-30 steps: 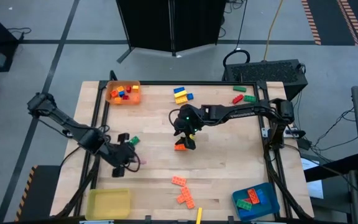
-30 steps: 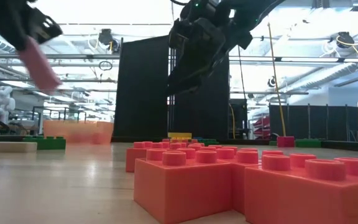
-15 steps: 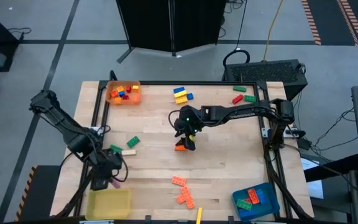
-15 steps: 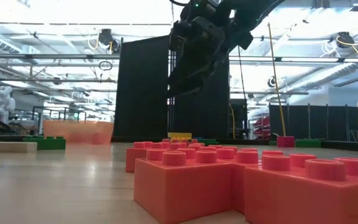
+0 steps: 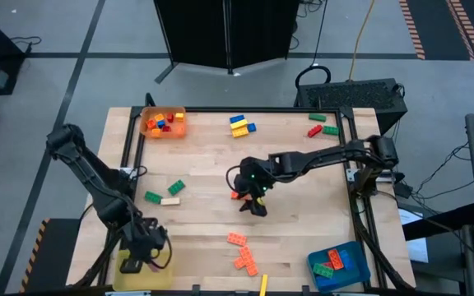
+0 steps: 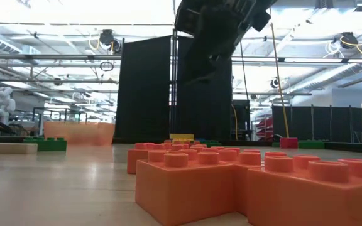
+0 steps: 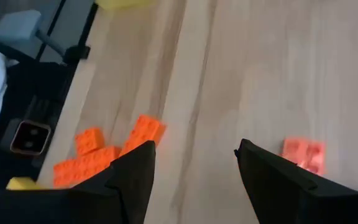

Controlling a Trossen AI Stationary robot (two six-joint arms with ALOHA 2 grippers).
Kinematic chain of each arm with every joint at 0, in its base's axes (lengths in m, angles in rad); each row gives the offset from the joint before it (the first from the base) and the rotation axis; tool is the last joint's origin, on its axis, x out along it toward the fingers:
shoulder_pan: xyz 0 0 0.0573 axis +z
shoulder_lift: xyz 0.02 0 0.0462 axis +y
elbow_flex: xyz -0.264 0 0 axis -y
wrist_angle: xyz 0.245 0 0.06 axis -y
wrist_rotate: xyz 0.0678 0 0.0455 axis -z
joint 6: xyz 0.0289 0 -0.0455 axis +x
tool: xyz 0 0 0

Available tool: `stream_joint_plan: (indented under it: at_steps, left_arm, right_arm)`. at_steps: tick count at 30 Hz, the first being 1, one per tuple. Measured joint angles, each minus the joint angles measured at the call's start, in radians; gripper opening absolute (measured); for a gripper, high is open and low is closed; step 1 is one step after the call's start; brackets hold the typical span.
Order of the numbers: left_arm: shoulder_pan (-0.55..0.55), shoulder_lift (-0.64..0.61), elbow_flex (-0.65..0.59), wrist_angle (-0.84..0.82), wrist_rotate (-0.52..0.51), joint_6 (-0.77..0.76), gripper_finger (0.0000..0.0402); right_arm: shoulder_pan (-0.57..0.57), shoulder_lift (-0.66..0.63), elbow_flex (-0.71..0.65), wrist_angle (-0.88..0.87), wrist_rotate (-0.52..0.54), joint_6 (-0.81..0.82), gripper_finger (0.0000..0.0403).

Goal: Sort blocks by size
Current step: Put the pink block into the yellow bin, then put the yellow block into the yellow bin

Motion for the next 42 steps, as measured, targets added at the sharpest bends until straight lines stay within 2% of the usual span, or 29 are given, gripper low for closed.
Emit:
stream_joint_plan:
  at_steps: [6, 13, 20, 28, 33, 36, 39, 42]
  left_arm:
    - [-0.011, 0.086, -0.001, -0.023, 0.069, -0.003, 0.0071]
    - [-0.01, 0.114, -0.001, -0.028, 0.07, 0.002, 0.0089]
    - [-0.009, 0.114, -0.001, -0.029, 0.069, -0.004, 0.0091]
    - [0.043, 0.098, -0.001, -0.086, 0.069, -0.022, 0.0093]
    - [0.08, 0.072, 0.005, -0.143, 0.065, 0.07, 0.0093]
    - [0.111, 0.062, 0.018, -0.175, 0.028, 0.154, 0.0093]
    - [0.147, 0.059, 0.025, -0.195, -0.072, 0.241, 0.0093]
    - [0.181, 0.059, 0.026, -0.193, -0.159, 0.332, 0.0093]
  right_arm:
    - [0.088, -0.032, 0.0, -0.146, 0.006, 0.074, 0.0219]
    - [0.196, -0.098, 0.0, -0.274, 0.167, 0.161, 0.0219]
    - [0.289, -0.117, 0.0, -0.323, 0.256, 0.202, 0.0219]
    - [0.357, -0.117, 0.0, -0.365, 0.262, 0.241, 0.0219]
    - [0.395, -0.109, 0.0, -0.34, 0.262, 0.243, 0.0219]
    - [0.428, -0.088, 0.0, -0.269, 0.259, 0.247, 0.0219]
    - [0.461, -0.057, 0.001, -0.196, 0.255, 0.199, 0.0219]
    - [0.493, -0.023, 0.001, -0.193, 0.256, 0.18, 0.0219]
